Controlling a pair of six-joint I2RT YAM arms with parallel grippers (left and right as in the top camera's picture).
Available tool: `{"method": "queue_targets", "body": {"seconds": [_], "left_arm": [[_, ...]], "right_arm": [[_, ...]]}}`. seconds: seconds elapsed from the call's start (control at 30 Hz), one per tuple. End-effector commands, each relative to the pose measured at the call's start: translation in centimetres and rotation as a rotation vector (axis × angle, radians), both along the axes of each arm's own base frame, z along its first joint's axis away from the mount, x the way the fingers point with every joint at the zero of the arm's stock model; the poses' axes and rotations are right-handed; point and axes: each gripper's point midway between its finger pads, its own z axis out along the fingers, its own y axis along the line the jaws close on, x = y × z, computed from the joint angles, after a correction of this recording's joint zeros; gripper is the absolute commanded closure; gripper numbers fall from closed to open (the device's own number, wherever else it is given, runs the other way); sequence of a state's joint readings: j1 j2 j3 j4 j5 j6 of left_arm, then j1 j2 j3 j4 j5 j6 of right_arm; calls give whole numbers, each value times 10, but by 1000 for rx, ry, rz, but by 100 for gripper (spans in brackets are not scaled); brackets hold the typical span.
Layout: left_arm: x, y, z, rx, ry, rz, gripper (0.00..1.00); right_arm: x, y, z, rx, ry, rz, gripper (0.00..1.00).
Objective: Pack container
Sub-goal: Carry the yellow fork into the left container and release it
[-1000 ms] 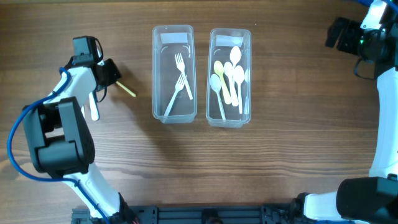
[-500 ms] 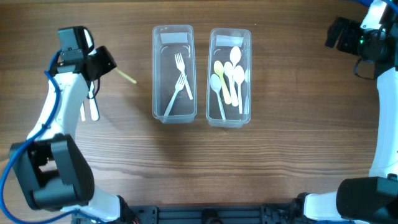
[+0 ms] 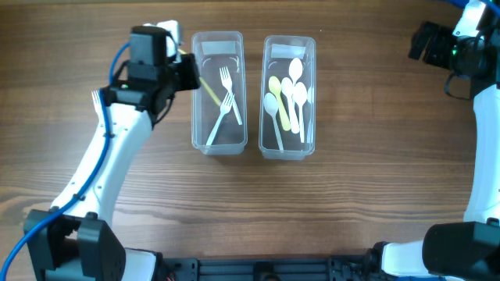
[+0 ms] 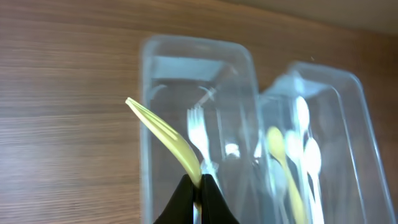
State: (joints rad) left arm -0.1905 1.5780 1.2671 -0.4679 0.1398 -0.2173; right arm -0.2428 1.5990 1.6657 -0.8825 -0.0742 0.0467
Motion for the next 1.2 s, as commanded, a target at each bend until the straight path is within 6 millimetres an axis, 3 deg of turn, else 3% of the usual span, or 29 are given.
{"method": "queue_targets", "body": {"seconds": [0.0,0.4,0.47,0.5,0.57,0.63,0.73,0.83,0.9,1.0,1.07,1.17], "left_arm": [[-6,-19,-5,70,-11,-94,96],[-2,-20,-40,152,50,-95,95],[-1,-20,-45,154,61,-96,83],[-1,-20,-46,154,63,-96,65],[-1,-21,-46,152,64,-98,43],[0,-21,-45,151,59,-98,34],[1,-18,-41,162,45,-91,32],[2,1,-37,212,39,-23,32],[0,28,-34,266,56,93,30],[-13,65,-37,295,121,263,26],[-25,85,-45,292,190,339,16],[-42,116,-55,278,283,446,14]], "right_arm": [[2,2,-1,-4,1,13,0],[2,2,-1,-4,1,13,0],[2,2,-1,-4,1,13,0],[2,2,-1,-4,1,13,0],[2,2,-1,-4,1,13,0],[2,2,-1,-4,1,13,0],[2,2,-1,-4,1,13,0],[2,2,-1,-4,1,13,0],[2,2,-1,-4,2,13,0],[2,2,-1,-4,1,13,0],[2,2,-1,-4,1,13,0],[2,2,-1,-4,1,13,0]]}}
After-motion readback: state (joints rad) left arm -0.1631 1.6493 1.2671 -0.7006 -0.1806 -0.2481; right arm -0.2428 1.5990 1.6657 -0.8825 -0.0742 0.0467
